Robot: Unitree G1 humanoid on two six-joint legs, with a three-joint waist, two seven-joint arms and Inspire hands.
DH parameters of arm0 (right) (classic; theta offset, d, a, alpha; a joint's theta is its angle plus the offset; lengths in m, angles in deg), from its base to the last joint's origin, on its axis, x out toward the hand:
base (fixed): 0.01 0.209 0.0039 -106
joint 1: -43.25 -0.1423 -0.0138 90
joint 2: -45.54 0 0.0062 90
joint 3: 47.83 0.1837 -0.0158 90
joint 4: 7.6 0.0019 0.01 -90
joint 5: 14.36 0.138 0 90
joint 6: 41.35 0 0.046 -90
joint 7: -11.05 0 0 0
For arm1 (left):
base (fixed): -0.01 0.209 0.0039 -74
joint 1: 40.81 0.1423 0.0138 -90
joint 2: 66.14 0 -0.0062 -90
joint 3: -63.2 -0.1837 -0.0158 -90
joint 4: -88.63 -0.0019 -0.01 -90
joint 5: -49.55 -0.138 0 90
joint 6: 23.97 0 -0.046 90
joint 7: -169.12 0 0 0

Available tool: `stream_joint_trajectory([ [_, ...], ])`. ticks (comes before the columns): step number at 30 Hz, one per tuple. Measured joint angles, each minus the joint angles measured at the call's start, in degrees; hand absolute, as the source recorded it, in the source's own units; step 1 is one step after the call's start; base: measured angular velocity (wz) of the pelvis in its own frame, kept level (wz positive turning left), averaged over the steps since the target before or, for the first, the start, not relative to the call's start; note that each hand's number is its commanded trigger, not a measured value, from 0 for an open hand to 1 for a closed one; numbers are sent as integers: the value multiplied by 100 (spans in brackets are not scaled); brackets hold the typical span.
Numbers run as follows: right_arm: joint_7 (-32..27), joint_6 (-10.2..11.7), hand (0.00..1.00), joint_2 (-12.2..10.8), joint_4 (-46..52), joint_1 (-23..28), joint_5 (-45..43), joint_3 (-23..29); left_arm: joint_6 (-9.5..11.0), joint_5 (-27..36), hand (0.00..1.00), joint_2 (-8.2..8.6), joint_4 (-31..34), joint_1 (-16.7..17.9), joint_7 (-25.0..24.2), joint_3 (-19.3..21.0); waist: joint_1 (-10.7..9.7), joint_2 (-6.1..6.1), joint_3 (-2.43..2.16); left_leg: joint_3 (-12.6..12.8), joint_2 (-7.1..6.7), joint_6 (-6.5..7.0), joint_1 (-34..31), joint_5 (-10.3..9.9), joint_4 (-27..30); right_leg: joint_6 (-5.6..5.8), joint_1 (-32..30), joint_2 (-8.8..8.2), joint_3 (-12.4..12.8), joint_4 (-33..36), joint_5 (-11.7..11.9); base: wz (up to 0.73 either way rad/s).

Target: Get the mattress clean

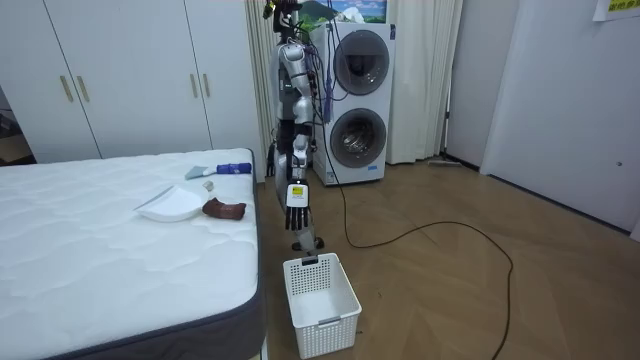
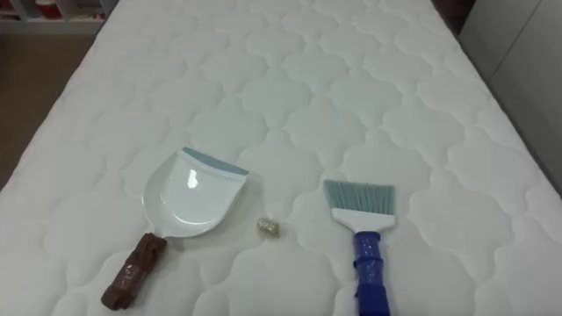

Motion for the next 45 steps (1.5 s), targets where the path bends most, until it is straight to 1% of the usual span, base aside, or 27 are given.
stream_joint_trajectory([
  [3,0,26,0,0,2,0,0,0,56,0,0,0,0,-2,-1,14,0,-2,-1,0,0,0,2,0,-1,0,1,1,1,0,0,0],
  [6,0,67,0,0,1,3,8,1,60,0,0,0,0,3,-2,13,-3,-4,1,1,0,0,4,0,-2,0,4,1,-1,0,0,0],
  [18,-3,69,0,2,-1,3,117,0,70,-4,0,0,1,6,-2,14,0,5,4,-2,0,0,-1,0,-10,0,0,2,-2,-2,0,0],
  [24,-3,58,0,10,-16,12,524,3,82,-9,0,0,8,-75,72,23,-6,19,0,-8,2,0,-45,-1,-10,0,-8,3,-12,-1,0,0],
  [27,0,53,0,18,-24,36,714,-1,82,-3,0,-5,8,-74,187,19,-7,36,-9,-7,2,-1,-83,-1,5,0,-12,5,-2,-1,0,0],
  [30,5,54,0,21,-24,65,896,-16,84,-2,0,-11,26,-92,266,19,-10,41,-4,-6,2,-1,-82,-1,7,0,-15,5,-2,-3,1,0],
  [31,10,54,0,20,-24,79,952,-15,100,-2,0,-14,59,-95,299,40,-10,22,3,-10,2,-1,-83,-1,8,0,-12,7,-1,-3,0,0],
  [32,13,55,0,19,-24,80,976,-12,136,3,0,-25,73,-99,352,71,-17,32,-2,-17,0,-1,-94,-1,16,-1,-13,4,-15,-3,1,0],
  [36,39,66,0,19,-24,76,997,-10,288,18,0,-80,200,-116,692,122,-31,7,4,-58,-3,-1,-86,-1,24,0,-16,-2,-133,-5,0,6],
  [38,49,101,0,19,-15,67,998,-12,466,54,0,-82,282,-165,991,204,-21,-6,5,-86,-6,-1,-87,-1,15,0,-12,-3,-166,-4,1,6],
  [39,46,122,0,19,-15,69,1001,-15,510,55,0,-84,284,-180,1069,205,-18,-8,5,-92,-6,-1,-87,-1,16,-1,-9,-1,-163,-4,1,4],
  [41,22,190,0,20,-3,70,1003,-67,661,56,0,-87,292,-221,1297,210,-17,-4,4,-115,-7,-1,-92,-1,18,-1,-9,1,-168,-5,1,4],
  [42,14,211,0,19,-2,71,1003,-74,693,55,0,-87,297,-226,1334,215,-22,-5,3,-126,-8,-1,-94,-1,17,-1,-9,2,-171,-5,1,6],
  [43,3,258,0,20,3,87,1004,-76,713,60,0,-83,405,-215,1405,217,-29,-19,-8,-158,-14,-3,-94,0,19,-1,-7,2,-180,-6,1,11],
  [45,-1,307,0,20,43,129,1003,-82,731,59,0,-85,720,-196,1525,216,-32,-32,-10,-189,-15,-9,-93,6,29,-1,-6,1,-188,-6,1,11],
])
